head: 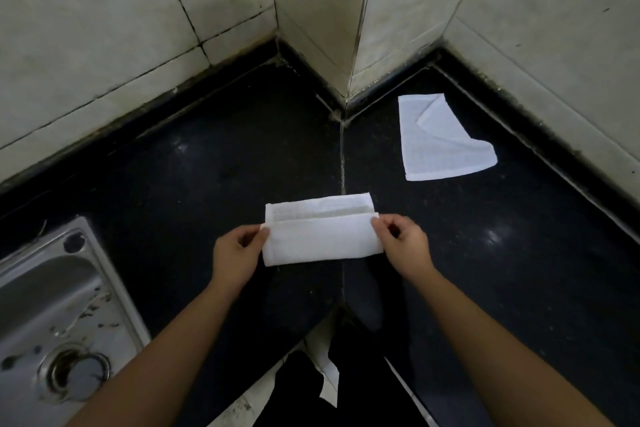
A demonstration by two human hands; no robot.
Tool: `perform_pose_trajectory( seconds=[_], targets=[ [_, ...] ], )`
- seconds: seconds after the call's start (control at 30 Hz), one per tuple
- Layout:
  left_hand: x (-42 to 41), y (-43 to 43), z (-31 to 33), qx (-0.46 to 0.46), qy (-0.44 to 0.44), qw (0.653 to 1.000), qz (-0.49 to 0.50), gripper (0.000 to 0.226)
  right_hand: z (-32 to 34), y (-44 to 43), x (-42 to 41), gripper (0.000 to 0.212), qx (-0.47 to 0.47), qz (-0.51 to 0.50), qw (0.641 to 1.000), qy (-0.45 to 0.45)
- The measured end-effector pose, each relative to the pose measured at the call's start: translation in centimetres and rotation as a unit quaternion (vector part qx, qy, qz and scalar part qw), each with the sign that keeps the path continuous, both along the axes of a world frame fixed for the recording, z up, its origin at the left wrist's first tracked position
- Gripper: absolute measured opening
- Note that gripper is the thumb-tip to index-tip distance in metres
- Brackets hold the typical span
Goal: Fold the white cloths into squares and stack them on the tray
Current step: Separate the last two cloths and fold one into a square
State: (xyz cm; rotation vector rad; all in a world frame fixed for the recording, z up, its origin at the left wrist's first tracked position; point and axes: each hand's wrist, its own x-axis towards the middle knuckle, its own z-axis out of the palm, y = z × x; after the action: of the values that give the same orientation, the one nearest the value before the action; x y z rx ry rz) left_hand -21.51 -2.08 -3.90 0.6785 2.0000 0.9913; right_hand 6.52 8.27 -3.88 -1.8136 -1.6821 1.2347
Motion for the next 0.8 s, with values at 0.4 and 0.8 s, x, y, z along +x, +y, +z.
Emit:
perform_pose_trajectory(
  seconds=[0.4, 0.8],
  targets=[
    [-0.4, 3.5, -4.0, 0.007, 0.241, 0.970, -0.029, 0.023, -4.3, 3.7, -2.4, 0.022, 0.138, 0.005, 0.986, -0.097],
    [0.6, 3.5, -6.8, 0.053, 0.357, 0.933, 0.007, 0.022, -5.3, 3.6, -3.3, 0.019, 0.175, -0.087, 0.980, -0.046]
  ],
)
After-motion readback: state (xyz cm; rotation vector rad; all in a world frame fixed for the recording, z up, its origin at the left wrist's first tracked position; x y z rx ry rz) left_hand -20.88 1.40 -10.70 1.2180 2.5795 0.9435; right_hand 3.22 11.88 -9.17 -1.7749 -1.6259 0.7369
